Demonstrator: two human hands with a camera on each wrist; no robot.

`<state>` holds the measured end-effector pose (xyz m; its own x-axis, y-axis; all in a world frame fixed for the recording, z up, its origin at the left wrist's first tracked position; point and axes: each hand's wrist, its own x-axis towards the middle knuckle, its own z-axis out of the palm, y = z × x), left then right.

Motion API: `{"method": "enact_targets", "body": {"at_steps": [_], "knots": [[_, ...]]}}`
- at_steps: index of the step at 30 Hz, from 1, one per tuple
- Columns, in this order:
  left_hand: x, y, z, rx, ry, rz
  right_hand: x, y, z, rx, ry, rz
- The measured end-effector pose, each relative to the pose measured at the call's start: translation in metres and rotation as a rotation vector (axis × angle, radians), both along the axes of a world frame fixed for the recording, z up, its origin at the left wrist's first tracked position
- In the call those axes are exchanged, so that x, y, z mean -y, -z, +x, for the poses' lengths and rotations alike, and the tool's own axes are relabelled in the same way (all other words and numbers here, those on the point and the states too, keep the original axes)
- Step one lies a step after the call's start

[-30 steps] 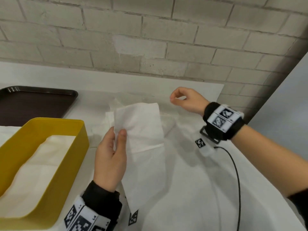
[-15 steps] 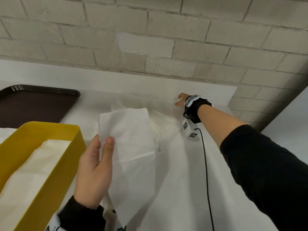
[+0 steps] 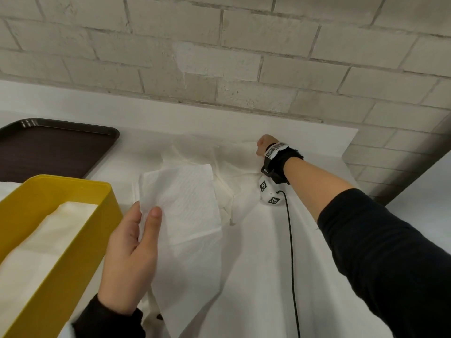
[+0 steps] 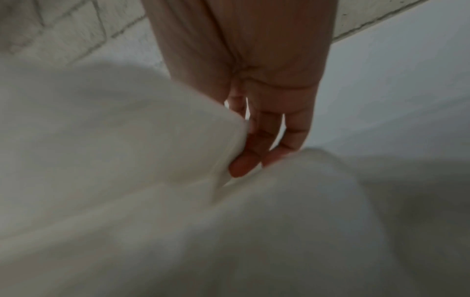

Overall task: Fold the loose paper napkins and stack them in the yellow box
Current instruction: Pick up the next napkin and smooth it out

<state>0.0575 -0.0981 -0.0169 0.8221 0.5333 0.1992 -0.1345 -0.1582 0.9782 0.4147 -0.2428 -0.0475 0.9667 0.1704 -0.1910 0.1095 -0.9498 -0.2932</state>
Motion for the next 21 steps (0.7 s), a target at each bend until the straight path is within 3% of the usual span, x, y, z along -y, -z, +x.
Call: {"method": "enact_targets", "body": {"at_steps": [4,8,21], "knots": [[-0.001,0.003,0.002,0.010,0.020,-0.022,-0.001,-0.008,-0.005,0.128,0.072,0.202],[-0.003,-0.001,-0.001,-0.014,0.015,-0.021,0.000,-0.020,-0.013,0.024,0.149,0.229],[-0.001,-0.006,-0.006,0.006,0.066,-0.073,0.017,-0.032,-0.064,-0.008,0.296,0.309]]}}
